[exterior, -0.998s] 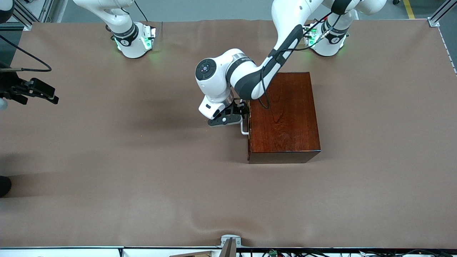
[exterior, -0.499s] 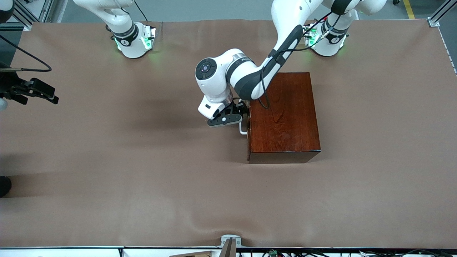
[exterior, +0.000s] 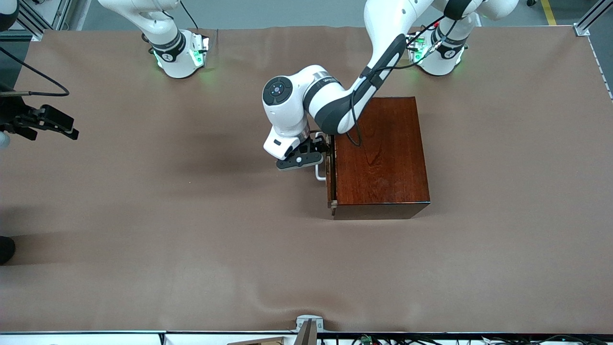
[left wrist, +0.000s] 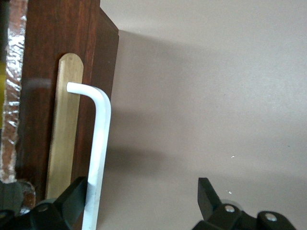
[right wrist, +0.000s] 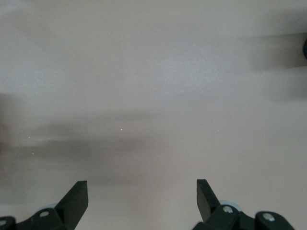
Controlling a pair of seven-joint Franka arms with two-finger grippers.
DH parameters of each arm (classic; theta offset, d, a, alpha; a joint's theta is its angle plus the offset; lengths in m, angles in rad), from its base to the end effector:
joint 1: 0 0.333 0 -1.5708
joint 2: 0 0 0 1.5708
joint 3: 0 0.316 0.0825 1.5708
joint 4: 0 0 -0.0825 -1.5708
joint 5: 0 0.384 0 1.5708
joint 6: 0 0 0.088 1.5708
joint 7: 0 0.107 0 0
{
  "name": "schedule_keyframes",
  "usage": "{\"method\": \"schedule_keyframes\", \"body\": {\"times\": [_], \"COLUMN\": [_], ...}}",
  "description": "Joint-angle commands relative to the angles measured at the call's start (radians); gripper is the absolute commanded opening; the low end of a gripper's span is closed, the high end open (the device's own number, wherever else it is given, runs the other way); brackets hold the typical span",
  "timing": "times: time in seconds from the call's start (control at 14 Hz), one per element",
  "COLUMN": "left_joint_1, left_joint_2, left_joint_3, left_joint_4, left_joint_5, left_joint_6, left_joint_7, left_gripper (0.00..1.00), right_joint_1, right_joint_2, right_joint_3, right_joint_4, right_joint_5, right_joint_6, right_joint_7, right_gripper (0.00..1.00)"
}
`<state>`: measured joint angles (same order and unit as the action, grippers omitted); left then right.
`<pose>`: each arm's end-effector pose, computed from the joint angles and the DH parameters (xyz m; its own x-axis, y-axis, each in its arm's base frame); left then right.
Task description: Open drawer, take yellow block, close drawer
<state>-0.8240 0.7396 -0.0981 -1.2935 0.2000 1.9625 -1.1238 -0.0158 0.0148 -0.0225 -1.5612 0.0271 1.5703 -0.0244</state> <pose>0.4676 -0.5676 0.3026 0.9879 0.1375 0.0717 0.1449 -0.9831 -0.1118 0.5587 -0.0184 0.6208 0.9999 -0.0139 -0.0050 -0.0140 -0.9995 -0.0269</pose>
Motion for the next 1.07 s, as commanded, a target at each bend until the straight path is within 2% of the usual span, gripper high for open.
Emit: {"method": "schedule_keyframes", "body": {"times": [0.0, 0.64, 1.0], "left_joint_1": [-0.010, -0.020, -0.033], "left_joint_2": [0.026, 0.053, 0.056], "left_joint_3": [-0.009, -0.009, -0.011], "left_joint_4": [0.039, 0.039, 0.040], "left_joint_5": [-0.034, -0.074, -0.074], "left_joint_6": [0.045, 0.249, 0.285], "left_joint_7": [-0.031, -0.093, -0.093], "left_gripper": [1.00, 1.00, 1.00], "right_joint_1": [-0.018, -0.018, -0.018], "right_joint_2": [-0.019, -0.019, -0.019], "right_joint_3": [0.012, 0.013, 0.012], "right_joint_4": [-0.010, -0.010, -0.010], "right_joint_5": [0.005, 0.005, 0.005], "right_joint_6": [-0.004, -0.004, -0.006], "right_joint_7": [-0.009, -0.009, -0.009], "right_gripper": [1.00, 1.00, 1.00]}}
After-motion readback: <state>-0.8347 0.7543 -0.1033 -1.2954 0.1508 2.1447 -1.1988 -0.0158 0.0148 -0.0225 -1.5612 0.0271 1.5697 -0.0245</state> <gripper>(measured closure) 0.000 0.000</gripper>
